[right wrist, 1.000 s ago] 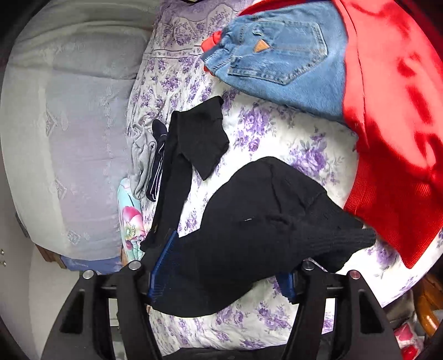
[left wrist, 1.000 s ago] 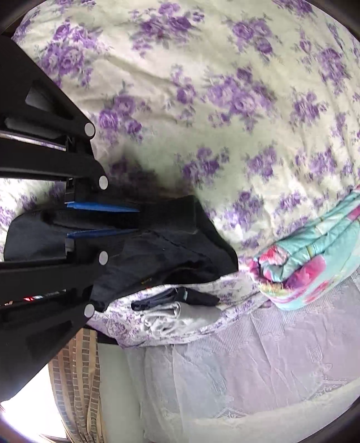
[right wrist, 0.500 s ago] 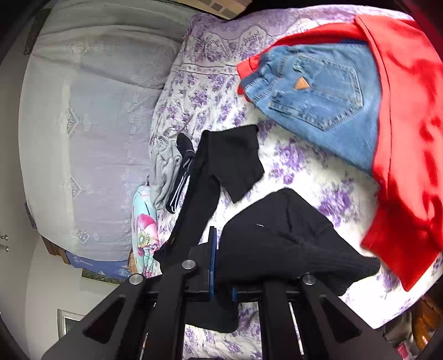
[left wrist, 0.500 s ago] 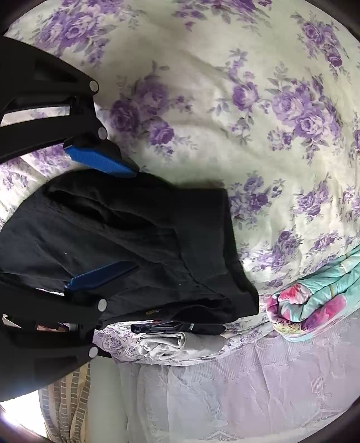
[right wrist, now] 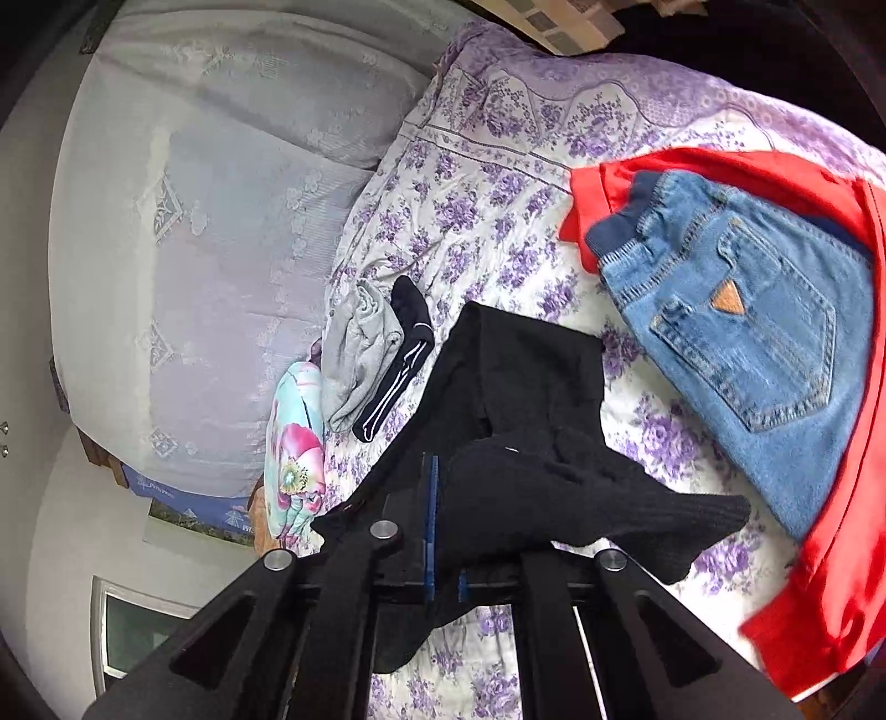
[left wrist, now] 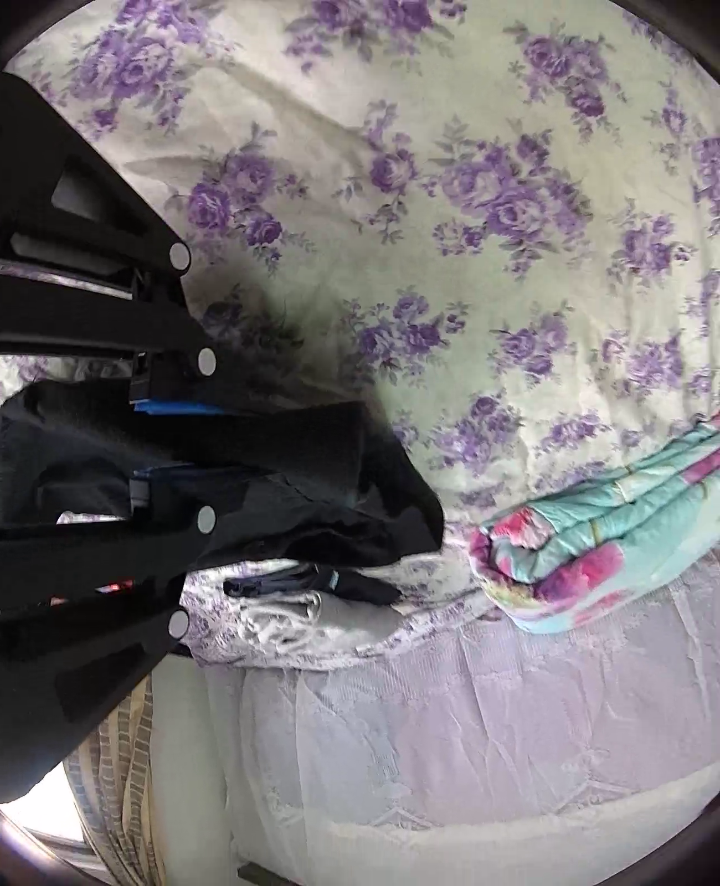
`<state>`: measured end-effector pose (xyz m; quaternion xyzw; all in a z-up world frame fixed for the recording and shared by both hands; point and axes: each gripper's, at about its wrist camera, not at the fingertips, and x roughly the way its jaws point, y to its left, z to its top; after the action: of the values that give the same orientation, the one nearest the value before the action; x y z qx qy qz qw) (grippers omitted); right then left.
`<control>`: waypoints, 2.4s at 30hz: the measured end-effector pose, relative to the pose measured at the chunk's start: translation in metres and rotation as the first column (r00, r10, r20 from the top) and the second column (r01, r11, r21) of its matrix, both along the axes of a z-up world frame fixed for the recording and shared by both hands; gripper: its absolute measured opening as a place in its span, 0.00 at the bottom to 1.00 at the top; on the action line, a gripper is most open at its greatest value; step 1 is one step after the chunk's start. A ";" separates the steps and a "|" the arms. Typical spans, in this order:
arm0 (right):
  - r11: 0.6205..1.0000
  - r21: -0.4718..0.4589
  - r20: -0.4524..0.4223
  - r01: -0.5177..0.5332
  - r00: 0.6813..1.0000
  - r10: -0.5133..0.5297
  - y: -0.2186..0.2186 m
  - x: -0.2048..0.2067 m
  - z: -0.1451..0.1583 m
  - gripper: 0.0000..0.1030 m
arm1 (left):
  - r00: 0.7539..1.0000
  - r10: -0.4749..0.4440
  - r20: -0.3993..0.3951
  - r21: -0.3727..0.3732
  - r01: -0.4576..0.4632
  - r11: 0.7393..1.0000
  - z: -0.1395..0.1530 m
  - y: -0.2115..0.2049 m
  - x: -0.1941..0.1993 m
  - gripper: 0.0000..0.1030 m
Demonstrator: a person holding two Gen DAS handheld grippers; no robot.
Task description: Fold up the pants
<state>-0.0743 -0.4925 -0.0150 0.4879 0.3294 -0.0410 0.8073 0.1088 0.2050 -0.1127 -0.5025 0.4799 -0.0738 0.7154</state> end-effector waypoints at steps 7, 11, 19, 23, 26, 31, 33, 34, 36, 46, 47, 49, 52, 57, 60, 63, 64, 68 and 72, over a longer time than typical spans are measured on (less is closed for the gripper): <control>0.998 -0.058 -0.012 -0.019 1.000 0.019 -0.017 -0.007 0.020 0.04 | 0.998 0.055 0.005 -0.014 -0.055 0.998 0.027 0.043 -0.064 0.12; 0.998 -0.057 -0.169 -0.025 0.985 0.015 -0.016 -0.040 -0.032 0.04 | 0.993 0.077 -0.092 -0.020 -0.079 0.997 -0.006 0.060 -0.108 0.12; 0.997 0.074 -0.403 0.031 0.915 0.002 -0.011 -0.099 -0.131 0.10 | 0.979 0.072 -0.191 -0.011 -0.075 0.997 -0.062 0.077 -0.125 0.25; 0.994 0.097 -0.376 0.055 0.927 -0.014 -0.015 -0.116 -0.121 0.27 | 0.981 0.074 -0.177 0.103 -0.057 0.993 -0.040 0.093 -0.123 0.51; 0.998 0.047 -0.400 0.052 0.916 -0.029 -0.020 -0.125 -0.105 0.43 | 0.980 0.100 -0.170 0.193 -0.067 0.979 -0.028 0.109 -0.126 0.54; 0.982 -0.031 -0.391 0.184 0.902 -0.181 -0.040 -0.151 -0.084 0.43 | 0.985 0.139 -0.103 0.219 -0.114 0.969 -0.003 0.114 -0.115 0.54; 0.941 -0.116 -0.395 0.319 0.854 -0.338 -0.054 -0.168 -0.070 0.46 | 0.994 0.100 -0.048 0.193 -0.089 0.977 0.010 0.100 -0.098 0.54; 0.895 -0.161 -0.382 0.417 0.810 -0.446 -0.060 -0.179 -0.062 0.48 | 0.997 0.070 -0.030 0.181 -0.063 0.982 0.016 0.089 -0.087 0.54; 0.859 -0.206 -0.315 0.468 0.800 -0.511 -0.061 -0.182 -0.044 0.48 | 1.000 -0.014 0.004 0.150 0.014 0.989 0.023 0.060 -0.060 0.54; 0.988 -0.142 -0.202 -0.051 0.979 0.022 0.040 -0.013 -0.037 0.58 | 0.946 -0.323 -0.007 0.033 0.323 0.946 -0.004 -0.103 0.036 0.54; 0.989 -0.120 -0.203 -0.086 0.977 0.060 0.051 0.002 -0.042 0.59 | 0.945 -0.328 -0.014 0.023 0.328 0.944 -0.010 -0.113 0.043 0.54; 0.986 -0.072 -0.197 -0.150 0.971 0.133 0.065 0.031 -0.048 0.59 | 0.946 -0.323 -0.023 0.017 0.323 0.946 -0.019 -0.128 0.057 0.54; 0.973 -0.003 -0.181 -0.229 0.958 0.224 0.085 0.071 -0.064 0.59 | 0.970 -0.243 -0.019 0.148 0.243 0.959 -0.023 -0.129 0.094 0.54; 0.949 0.053 -0.190 -0.311 0.930 0.315 0.111 0.127 -0.095 0.59 | 0.999 -0.049 -0.015 0.063 0.050 0.997 -0.015 -0.095 0.120 0.55; 0.909 -0.183 -0.325 -0.374 0.896 0.303 0.127 0.146 -0.106 0.57 | 0.991 -0.135 0.003 0.183 0.132 0.974 0.007 -0.100 0.108 0.57; 0.732 -0.505 -0.427 -0.458 0.869 0.249 0.142 0.136 -0.099 0.54 | 0.988 -0.156 -0.008 0.218 0.154 0.964 0.012 -0.088 0.083 0.59; 0.684 -0.553 -0.438 -0.475 0.865 0.246 0.144 0.129 -0.097 0.54 | 0.990 -0.143 -0.015 0.215 0.143 0.966 0.010 -0.078 0.073 0.60; 0.572 -0.626 -0.502 -0.529 0.836 0.224 0.138 0.121 -0.105 0.54 | 0.996 -0.048 -0.072 0.197 0.061 0.978 -0.007 -0.038 0.034 0.61; 0.445 -0.696 -0.540 -0.564 0.819 0.194 0.139 0.134 -0.123 0.54 | 0.993 0.018 -0.119 0.162 0.001 0.987 -0.021 -0.019 0.012 0.61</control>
<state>0.0598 -0.3537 -0.1380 -0.0627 0.5221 -0.1003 0.8446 0.1206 0.1856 -0.1335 -0.4482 0.5244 -0.0010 0.7240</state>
